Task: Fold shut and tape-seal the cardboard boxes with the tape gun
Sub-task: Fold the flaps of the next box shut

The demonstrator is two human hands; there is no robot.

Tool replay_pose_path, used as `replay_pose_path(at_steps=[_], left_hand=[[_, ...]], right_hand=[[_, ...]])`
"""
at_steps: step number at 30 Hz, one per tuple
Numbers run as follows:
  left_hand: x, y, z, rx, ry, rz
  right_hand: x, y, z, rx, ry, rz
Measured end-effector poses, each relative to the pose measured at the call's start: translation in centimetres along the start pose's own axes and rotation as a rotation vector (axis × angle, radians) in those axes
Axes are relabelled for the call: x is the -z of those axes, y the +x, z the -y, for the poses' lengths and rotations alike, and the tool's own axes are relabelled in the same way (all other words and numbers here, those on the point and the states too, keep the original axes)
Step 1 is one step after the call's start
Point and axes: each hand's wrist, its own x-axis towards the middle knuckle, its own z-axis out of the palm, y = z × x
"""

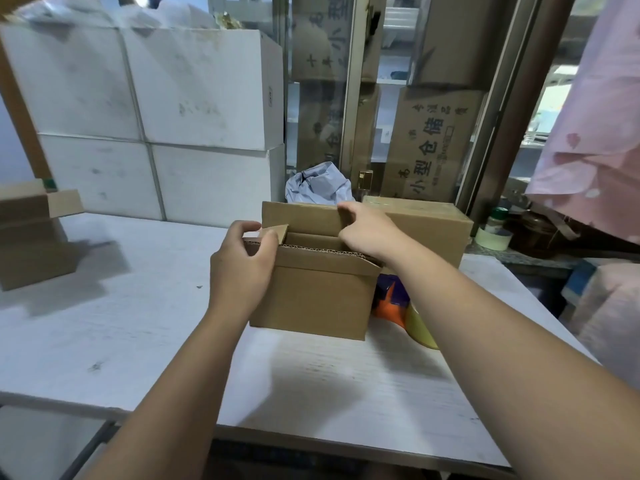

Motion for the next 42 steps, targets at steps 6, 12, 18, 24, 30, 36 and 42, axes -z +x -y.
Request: replay_pose_path(at_steps=[6,12,18,24,30,36,42], left_hand=[[1.5,0.6,1.3,-0.124,0.044,0.148],[1.0,0.8,2.3,-0.143,0.013,0.108],[-0.5,0.1,2.0,-0.061,-0.097,-0.033],[-0.9,0.1,1.8,-0.031,-0.104,-0.076],[-1.3,0.4,2.0,-0.026,-0.119,-0.107],[-1.8,0.8,1.8,0.021,-0.093,-0.183],[-1.8,1.3,0.6,0.035,0.058,-0.188]], right_hand=[[0.5,-0.2,-1.2,0.001,0.205,0.019],[2.0,-3.7,-2.1,0.124,0.284,0.125],[-0.3,-5.0,-4.7,0.203,0.367,0.054],[-1.1,-4.3,-6.4,0.222,0.359,0.046],[-2.0,-3.5,-6.8,0.173,0.436,-0.036],[-2.3,-3.6,-5.8,0.145,0.453,-0.168],[-3.1,-3.1,-5.7,0.138,0.362,-0.273]])
